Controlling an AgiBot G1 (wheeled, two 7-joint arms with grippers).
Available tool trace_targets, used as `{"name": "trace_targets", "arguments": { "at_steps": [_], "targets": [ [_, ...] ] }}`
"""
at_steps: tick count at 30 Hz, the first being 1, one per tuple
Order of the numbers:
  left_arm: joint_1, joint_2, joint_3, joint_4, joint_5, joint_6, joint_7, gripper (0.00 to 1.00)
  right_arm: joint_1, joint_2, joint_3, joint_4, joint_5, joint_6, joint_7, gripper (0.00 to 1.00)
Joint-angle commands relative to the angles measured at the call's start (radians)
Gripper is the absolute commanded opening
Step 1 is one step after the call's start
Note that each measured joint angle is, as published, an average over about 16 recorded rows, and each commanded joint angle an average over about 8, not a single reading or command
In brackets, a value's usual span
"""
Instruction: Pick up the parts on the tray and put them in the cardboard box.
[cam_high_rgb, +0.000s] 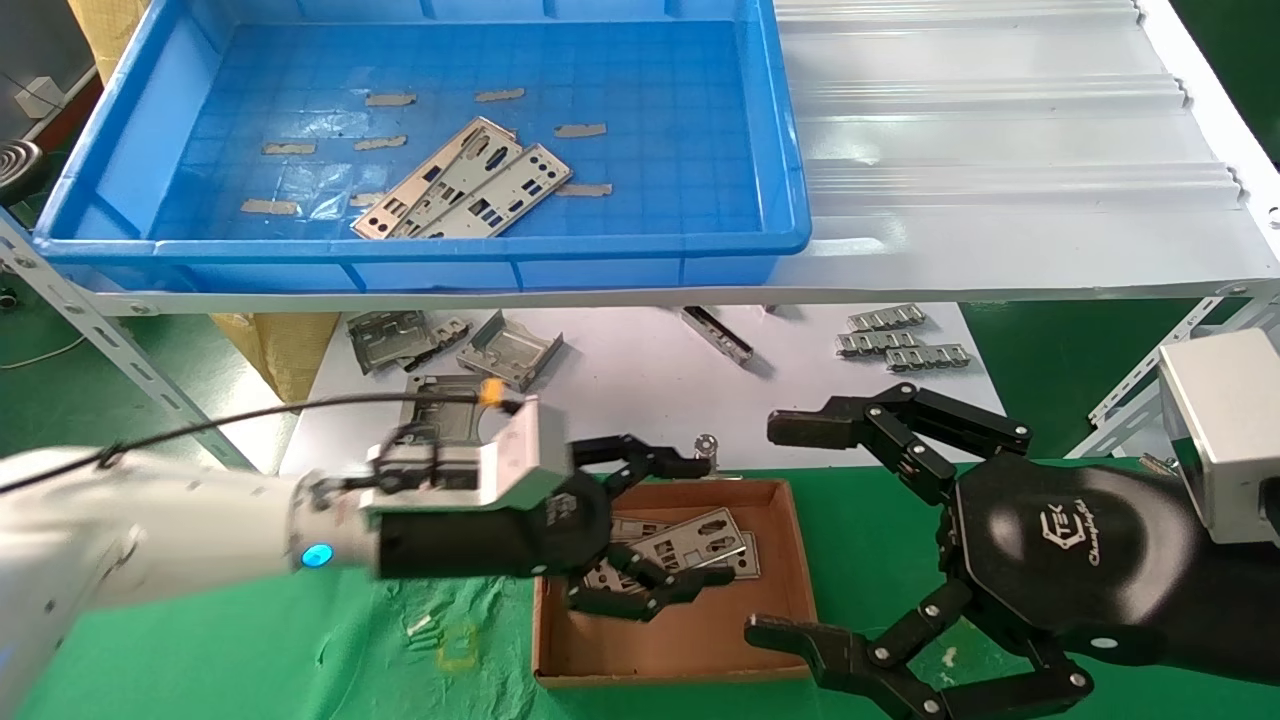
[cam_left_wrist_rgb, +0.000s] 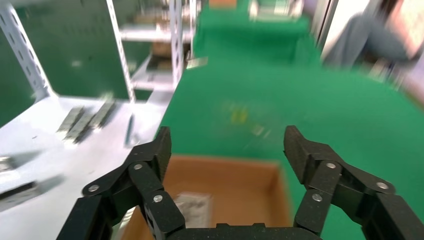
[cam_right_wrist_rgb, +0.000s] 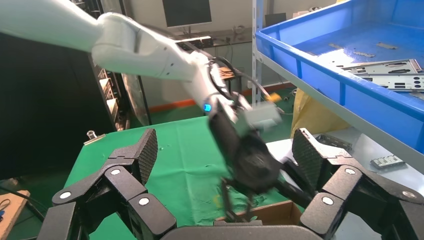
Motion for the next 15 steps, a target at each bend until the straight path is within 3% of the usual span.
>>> {"name": "trace_targets", "arguments": {
  "at_steps": [1, 15],
  "targets": [
    [0.018, -0.02, -0.021, 0.007, -0.036, 0.059, -0.003, 1.0, 0.0, 0.0, 0.0, 0.0, 0.0, 0.0, 0.0, 1.0],
    [0.028, -0.035, -0.032, -0.023, -0.039, 0.052, -0.021, 1.0, 0.0, 0.0, 0.0, 0.0, 0.0, 0.0, 0.0, 1.0]
  ]
}}
